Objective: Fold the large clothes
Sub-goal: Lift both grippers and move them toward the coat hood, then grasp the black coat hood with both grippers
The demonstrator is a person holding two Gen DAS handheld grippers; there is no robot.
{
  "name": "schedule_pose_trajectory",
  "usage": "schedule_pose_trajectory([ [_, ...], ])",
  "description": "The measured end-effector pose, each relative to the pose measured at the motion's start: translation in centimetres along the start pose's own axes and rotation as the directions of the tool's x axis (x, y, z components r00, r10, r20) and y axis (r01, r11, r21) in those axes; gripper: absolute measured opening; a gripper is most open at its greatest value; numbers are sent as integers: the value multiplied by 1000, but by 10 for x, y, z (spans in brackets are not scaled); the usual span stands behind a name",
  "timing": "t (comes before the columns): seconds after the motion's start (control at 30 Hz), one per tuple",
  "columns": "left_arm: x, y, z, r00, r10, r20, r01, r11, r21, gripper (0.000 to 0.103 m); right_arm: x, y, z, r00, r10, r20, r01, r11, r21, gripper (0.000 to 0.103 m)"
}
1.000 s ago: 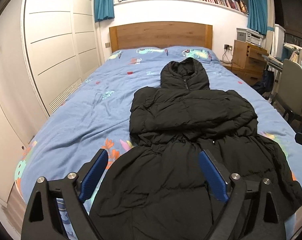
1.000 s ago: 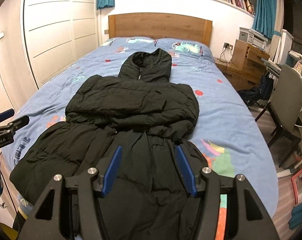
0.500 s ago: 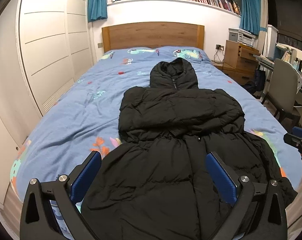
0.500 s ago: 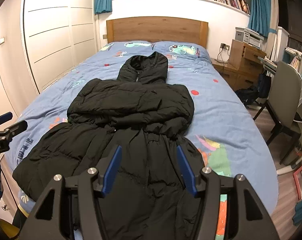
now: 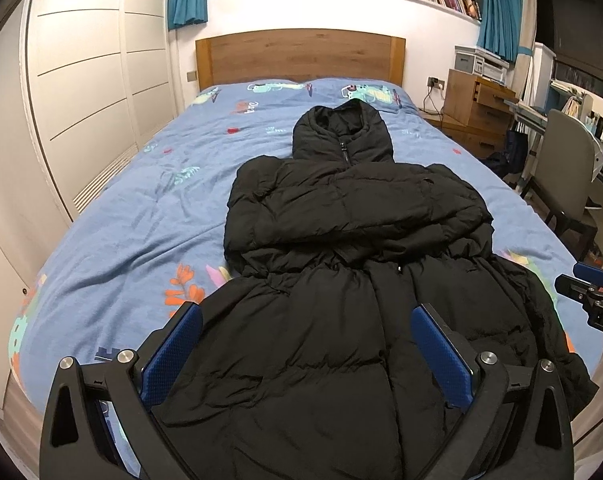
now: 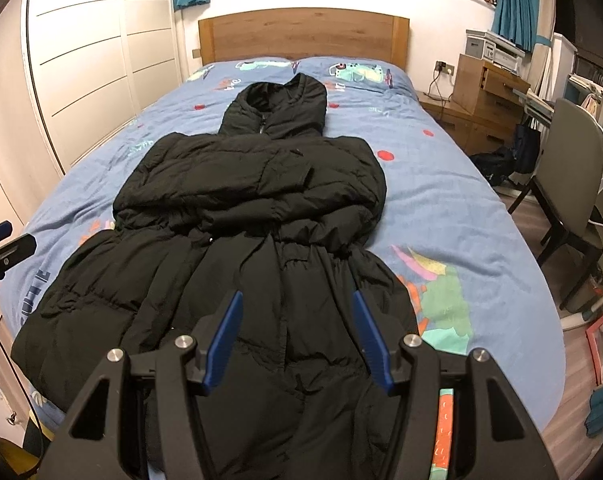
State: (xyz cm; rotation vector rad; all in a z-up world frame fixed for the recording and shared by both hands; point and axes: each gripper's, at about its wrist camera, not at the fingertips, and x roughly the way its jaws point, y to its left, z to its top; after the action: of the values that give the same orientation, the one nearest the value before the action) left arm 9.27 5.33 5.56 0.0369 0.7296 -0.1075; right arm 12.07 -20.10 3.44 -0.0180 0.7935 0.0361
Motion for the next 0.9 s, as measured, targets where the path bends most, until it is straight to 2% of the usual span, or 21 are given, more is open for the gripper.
schedule_pose_trajectory([
  [0.23,19,10,3,999,-35,-28,34,999,-7,102,16,-2,7,1000,-1,-21,1,1000,1,55],
  [0.43,49,41,32,996,-33,-81,30,999,-39,102,34,-9,41,1000,13,-7,-13,1000,13,55],
  [0.6,76,74,80,995,-55,-78,49,996,-70,102,56,-23,91,999,46,28,-47,998,48,65],
  [0.83,141,106,166,996,-61,-68,55,995,-85,102,107,-37,180,992,106,66,-110,992,66,68],
  [0.9,162,113,191,997,-37,-61,32,996,-86,102,124,-43,207,992,107,66,-111,991,74,68],
])
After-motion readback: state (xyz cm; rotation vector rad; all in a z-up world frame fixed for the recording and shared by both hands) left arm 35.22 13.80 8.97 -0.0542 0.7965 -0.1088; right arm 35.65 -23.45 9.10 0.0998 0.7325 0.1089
